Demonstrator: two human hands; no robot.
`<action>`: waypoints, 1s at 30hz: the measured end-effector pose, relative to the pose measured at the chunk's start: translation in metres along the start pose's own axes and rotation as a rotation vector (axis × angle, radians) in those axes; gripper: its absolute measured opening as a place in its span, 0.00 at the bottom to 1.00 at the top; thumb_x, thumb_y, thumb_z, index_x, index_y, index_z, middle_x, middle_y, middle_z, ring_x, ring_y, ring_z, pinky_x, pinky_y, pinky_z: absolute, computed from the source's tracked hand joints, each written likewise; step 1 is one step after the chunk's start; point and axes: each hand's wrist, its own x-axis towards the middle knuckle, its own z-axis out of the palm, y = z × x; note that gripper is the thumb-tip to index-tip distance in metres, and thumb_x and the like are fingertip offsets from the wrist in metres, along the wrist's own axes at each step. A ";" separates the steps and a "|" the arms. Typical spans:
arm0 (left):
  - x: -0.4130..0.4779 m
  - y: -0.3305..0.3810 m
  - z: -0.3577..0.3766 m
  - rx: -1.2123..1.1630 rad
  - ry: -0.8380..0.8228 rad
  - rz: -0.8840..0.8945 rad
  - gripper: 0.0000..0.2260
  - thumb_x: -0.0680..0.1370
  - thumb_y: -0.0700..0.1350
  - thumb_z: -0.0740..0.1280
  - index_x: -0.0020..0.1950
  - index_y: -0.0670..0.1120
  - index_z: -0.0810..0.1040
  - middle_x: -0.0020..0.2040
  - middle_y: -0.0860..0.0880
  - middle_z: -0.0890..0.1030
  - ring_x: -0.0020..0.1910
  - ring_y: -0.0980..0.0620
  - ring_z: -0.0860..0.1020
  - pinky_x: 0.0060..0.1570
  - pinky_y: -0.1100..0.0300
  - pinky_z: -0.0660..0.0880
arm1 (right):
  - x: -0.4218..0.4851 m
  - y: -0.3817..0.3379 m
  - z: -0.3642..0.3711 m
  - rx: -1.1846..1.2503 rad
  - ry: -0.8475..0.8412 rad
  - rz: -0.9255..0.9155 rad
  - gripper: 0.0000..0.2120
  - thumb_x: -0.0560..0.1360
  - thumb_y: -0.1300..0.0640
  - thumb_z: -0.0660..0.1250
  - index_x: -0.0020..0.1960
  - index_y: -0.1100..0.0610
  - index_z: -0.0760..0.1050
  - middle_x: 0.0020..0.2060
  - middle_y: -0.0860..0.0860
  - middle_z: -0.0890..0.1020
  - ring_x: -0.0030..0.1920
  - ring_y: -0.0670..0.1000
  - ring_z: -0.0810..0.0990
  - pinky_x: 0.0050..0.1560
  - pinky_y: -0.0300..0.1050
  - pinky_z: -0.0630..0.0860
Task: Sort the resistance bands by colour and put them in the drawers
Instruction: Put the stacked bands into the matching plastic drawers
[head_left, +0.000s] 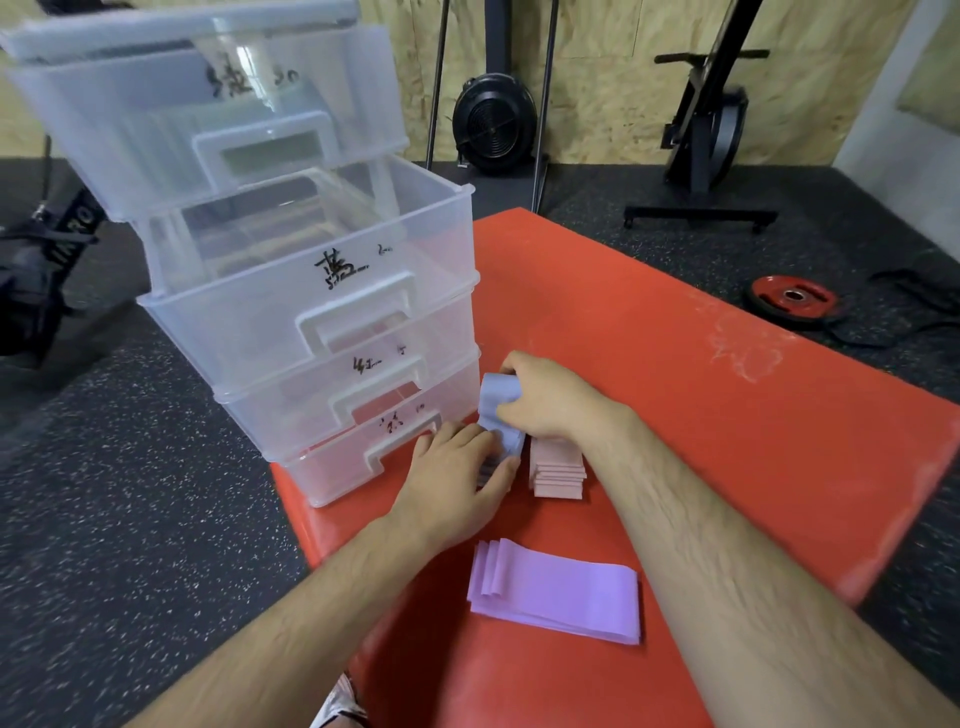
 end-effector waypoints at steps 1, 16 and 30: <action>0.000 0.001 -0.001 -0.004 -0.007 -0.002 0.16 0.78 0.62 0.54 0.51 0.54 0.76 0.47 0.59 0.76 0.53 0.55 0.70 0.57 0.52 0.67 | -0.002 -0.001 -0.002 0.007 0.015 -0.019 0.23 0.73 0.54 0.67 0.67 0.53 0.70 0.57 0.55 0.79 0.53 0.58 0.78 0.46 0.47 0.72; -0.009 0.023 -0.098 -0.897 0.084 -0.096 0.25 0.78 0.46 0.71 0.72 0.53 0.66 0.65 0.56 0.78 0.63 0.58 0.77 0.58 0.61 0.76 | -0.074 -0.053 -0.082 0.449 0.052 -0.366 0.14 0.68 0.62 0.69 0.52 0.50 0.79 0.38 0.44 0.79 0.32 0.43 0.72 0.34 0.40 0.71; -0.055 0.028 -0.276 -0.571 0.225 -0.109 0.19 0.70 0.48 0.79 0.58 0.56 0.79 0.53 0.58 0.83 0.53 0.59 0.81 0.54 0.59 0.77 | -0.118 -0.111 -0.130 0.595 0.326 -0.598 0.27 0.66 0.59 0.69 0.63 0.40 0.74 0.52 0.48 0.83 0.50 0.52 0.82 0.52 0.48 0.78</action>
